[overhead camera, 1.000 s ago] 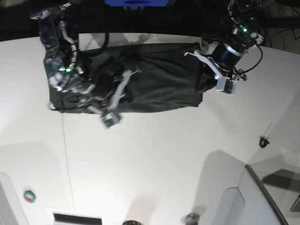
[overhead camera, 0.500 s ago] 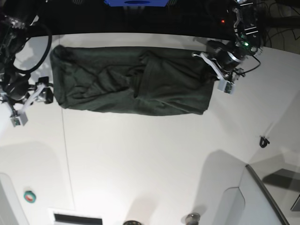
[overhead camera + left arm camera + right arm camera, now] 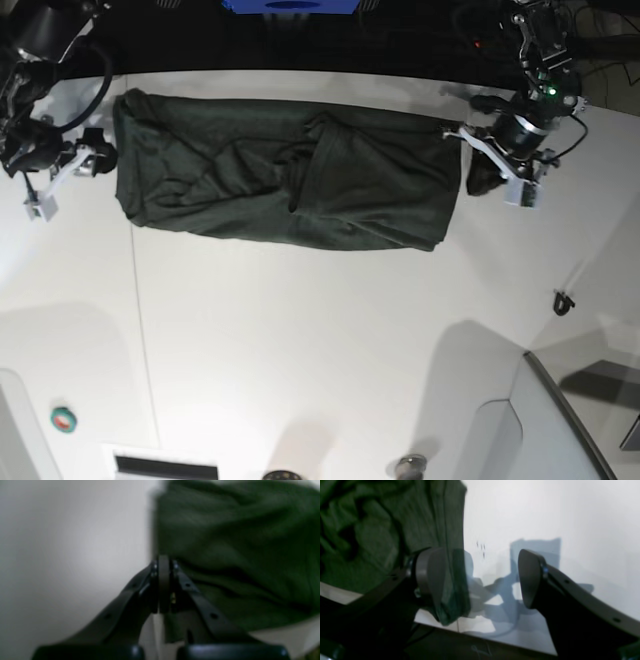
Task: Layout the t-shirt on the table in an organized manner, then fold the t-shirt properly
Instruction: 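Grasp both ends of the folded shirt and square it with both grippers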
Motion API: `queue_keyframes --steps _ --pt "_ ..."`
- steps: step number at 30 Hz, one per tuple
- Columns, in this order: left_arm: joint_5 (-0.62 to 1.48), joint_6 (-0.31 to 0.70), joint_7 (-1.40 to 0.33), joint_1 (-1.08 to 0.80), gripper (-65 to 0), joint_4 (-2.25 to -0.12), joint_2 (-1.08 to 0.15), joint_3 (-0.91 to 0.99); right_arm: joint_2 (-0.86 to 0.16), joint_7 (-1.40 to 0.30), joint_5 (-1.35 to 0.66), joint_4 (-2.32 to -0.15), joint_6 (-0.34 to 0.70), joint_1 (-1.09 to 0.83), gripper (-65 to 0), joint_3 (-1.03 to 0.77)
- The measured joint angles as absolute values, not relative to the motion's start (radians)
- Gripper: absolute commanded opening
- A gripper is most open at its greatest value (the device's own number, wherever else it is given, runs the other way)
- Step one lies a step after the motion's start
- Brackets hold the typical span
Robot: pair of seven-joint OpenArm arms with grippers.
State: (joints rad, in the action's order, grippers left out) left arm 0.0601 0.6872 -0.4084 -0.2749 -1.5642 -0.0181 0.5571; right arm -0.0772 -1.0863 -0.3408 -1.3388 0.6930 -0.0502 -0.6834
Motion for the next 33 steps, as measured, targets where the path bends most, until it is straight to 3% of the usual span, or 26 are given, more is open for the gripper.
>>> queue_keyframes --steps 7,15,19,27,33 --pt "0.076 0.702 -0.488 -0.265 -65.0 -1.68 -0.017 0.662 -0.057 -1.119 -0.341 -1.332 0.693 -0.048 -6.0 -0.692" --pt "0.072 0.693 -0.464 -0.258 -65.0 -1.524 -0.127 0.719 -0.072 -1.057 -0.4 -1.2 0.698 0.009 -5.9 -0.692" --pt "0.068 0.693 -0.345 -0.271 -65.0 -1.483 -0.133 0.722 -0.065 -1.05 -0.5 -1.164 0.701 0.011 -5.9 -0.691" --pt "0.06 0.693 -0.343 -0.225 -65.0 -1.39 -0.128 0.715 -0.027 -1.06 -0.588 -1.24 0.712 -0.077 -6.0 -0.524" --pt "0.06 0.693 -0.34 -0.202 -65.0 -1.353 -0.13 0.713 -0.01 -1.058 -0.596 -1.239 0.713 -0.078 -6.0 -0.505"
